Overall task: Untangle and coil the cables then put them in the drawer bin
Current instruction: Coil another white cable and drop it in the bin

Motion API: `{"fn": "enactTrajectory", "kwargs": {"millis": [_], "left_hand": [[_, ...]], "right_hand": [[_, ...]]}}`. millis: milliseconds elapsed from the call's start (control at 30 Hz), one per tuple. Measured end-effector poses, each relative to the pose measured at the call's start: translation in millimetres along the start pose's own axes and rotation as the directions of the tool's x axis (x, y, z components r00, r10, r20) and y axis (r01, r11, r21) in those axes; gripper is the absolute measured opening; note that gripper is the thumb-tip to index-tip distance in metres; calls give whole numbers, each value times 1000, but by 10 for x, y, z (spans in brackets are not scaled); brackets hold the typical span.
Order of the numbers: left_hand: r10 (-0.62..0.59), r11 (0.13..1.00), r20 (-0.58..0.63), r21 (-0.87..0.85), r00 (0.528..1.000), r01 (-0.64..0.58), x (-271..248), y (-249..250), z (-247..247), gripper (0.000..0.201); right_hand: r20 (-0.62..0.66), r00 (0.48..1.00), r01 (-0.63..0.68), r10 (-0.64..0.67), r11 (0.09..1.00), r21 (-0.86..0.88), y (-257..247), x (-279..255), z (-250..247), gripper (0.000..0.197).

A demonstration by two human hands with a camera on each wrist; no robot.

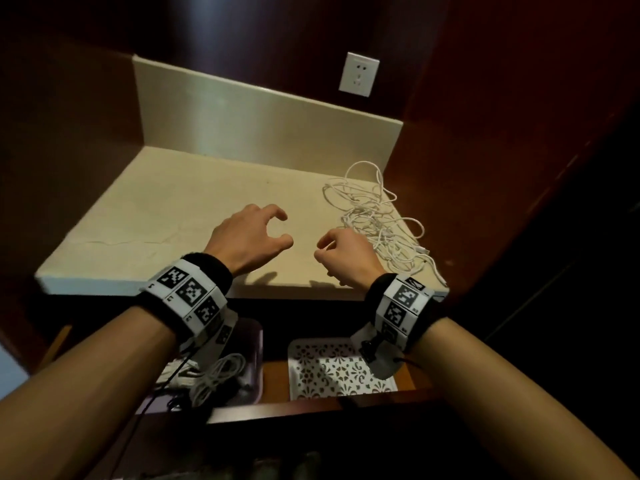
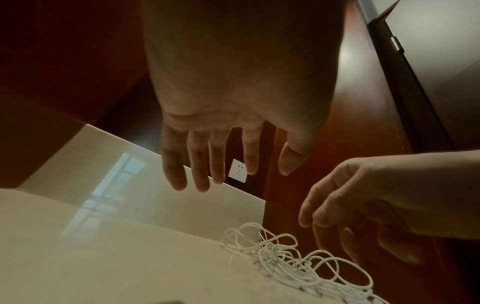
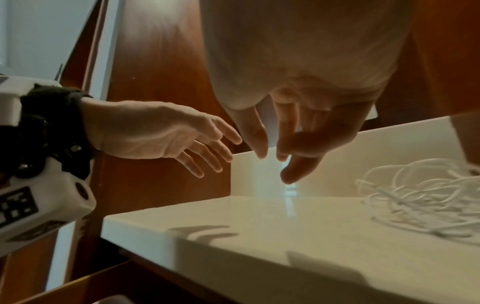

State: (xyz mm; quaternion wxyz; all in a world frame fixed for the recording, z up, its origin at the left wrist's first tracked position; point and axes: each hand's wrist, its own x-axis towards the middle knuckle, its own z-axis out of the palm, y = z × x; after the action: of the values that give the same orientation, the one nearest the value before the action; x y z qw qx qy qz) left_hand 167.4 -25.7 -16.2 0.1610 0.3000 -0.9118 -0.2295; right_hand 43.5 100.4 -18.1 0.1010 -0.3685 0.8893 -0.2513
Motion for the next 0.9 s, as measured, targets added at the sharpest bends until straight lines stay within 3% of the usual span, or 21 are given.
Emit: {"fn": "enactTrajectory", "kwargs": {"millis": [200, 500, 900], "left_hand": [[32, 999, 22, 27, 999, -32, 295, 368, 196, 44], [53, 997, 39, 51, 998, -55, 613, 715, 462, 47], [69, 995, 60, 71, 996, -74, 861, 908, 672, 49]], "right_hand": [[-46, 999, -14, 14, 1000, 0, 353, 130, -326, 22], [-76, 996, -47, 48, 999, 14, 826, 295, -591, 7], [-89, 992, -88, 92, 995, 52, 1125, 561, -604, 16]]}}
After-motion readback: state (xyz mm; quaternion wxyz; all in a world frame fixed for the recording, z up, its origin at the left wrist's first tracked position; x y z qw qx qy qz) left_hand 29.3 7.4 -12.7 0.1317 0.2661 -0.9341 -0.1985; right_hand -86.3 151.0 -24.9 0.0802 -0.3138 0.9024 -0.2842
